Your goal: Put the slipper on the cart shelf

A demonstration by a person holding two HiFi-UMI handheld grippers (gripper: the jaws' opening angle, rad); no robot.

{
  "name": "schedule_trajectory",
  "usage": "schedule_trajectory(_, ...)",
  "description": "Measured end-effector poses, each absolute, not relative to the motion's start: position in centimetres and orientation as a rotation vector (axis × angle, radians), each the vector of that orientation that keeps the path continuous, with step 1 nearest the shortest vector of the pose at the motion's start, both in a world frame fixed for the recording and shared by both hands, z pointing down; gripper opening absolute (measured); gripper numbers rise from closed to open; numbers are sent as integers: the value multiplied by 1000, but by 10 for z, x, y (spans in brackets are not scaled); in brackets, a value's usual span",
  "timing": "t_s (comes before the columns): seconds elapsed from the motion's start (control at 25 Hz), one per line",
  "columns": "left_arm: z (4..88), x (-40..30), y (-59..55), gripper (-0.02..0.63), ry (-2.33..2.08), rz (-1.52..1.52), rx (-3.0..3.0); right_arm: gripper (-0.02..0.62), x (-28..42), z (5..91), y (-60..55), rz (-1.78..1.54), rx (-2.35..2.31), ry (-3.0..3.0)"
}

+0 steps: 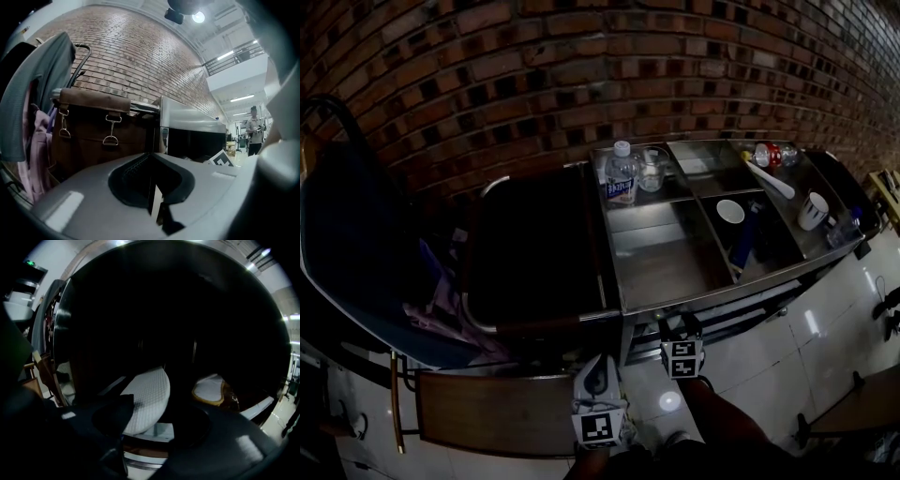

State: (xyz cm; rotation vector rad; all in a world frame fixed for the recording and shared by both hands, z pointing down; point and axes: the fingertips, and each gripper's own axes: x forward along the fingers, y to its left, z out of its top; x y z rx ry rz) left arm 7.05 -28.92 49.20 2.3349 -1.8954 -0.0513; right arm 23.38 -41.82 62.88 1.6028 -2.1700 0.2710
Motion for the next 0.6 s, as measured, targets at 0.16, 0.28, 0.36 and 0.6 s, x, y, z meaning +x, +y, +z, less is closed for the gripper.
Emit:
schedule_trajectory(0.16, 492, 66, -284, 15, -1916, -60, 2332, 304, 230, 636, -422, 205, 1544, -2141)
schedule_trajectory(0.28, 486, 64, -280, 15, -1939, -79, 2323, 304, 230, 637, -423, 213, 1539, -2154)
schedule_trajectory(0.36, 488, 63, -277, 15, -1948, -69, 2314, 302, 229, 637, -423, 229, 1535, -2174)
schedule_trajectory(0.6, 484, 67, -274, 15, -1961, -37, 2333, 304, 224, 598, -407, 136, 1520, -2317)
